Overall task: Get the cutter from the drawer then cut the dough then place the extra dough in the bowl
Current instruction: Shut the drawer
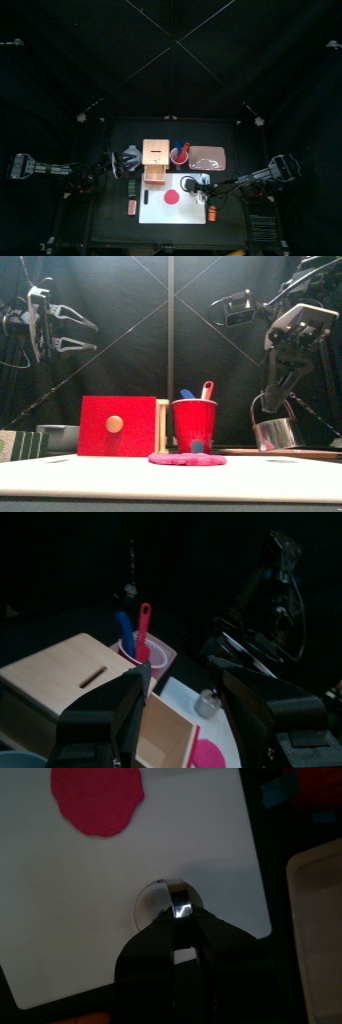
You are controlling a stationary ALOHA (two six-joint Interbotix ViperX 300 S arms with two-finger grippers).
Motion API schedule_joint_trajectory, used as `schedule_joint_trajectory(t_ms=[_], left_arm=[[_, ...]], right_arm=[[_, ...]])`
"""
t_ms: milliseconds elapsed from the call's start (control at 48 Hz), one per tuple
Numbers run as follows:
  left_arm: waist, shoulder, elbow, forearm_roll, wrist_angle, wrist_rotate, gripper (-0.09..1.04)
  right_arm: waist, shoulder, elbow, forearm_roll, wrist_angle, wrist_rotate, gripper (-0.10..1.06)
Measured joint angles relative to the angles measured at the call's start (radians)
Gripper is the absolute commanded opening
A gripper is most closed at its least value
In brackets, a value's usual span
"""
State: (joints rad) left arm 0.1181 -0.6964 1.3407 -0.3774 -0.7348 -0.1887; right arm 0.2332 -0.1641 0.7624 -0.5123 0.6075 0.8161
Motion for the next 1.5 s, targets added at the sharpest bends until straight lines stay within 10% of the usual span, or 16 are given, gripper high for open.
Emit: schedule_joint_trajectory(t_ms=[333, 833, 1250, 1500], left_arm=[[0.216, 0.018, -0.071, 0.060, 0.074, 0.002, 0.86], [0.518, 0.304, -0.511, 0.407, 0.672, 0.003, 0.85], [0.520, 0.727, -0.874, 0.655, 0.988, 0.044, 0.55], [0.491, 0.824, -1.035, 0.528, 1.282, 0.362, 0.39]], right_arm=[[0.002, 0.008, 0.020, -0.054, -0.038, 0.025, 0.71], [-0.005, 0.077, -0.156, -0.176, -0.147, 0.026, 0.76], [-0.012, 0.391, -0.437, -0.202, -0.416, 0.020, 0.39], [-0.012, 0.495, -0.534, -0.202, -0.417, 0.021, 0.23]])
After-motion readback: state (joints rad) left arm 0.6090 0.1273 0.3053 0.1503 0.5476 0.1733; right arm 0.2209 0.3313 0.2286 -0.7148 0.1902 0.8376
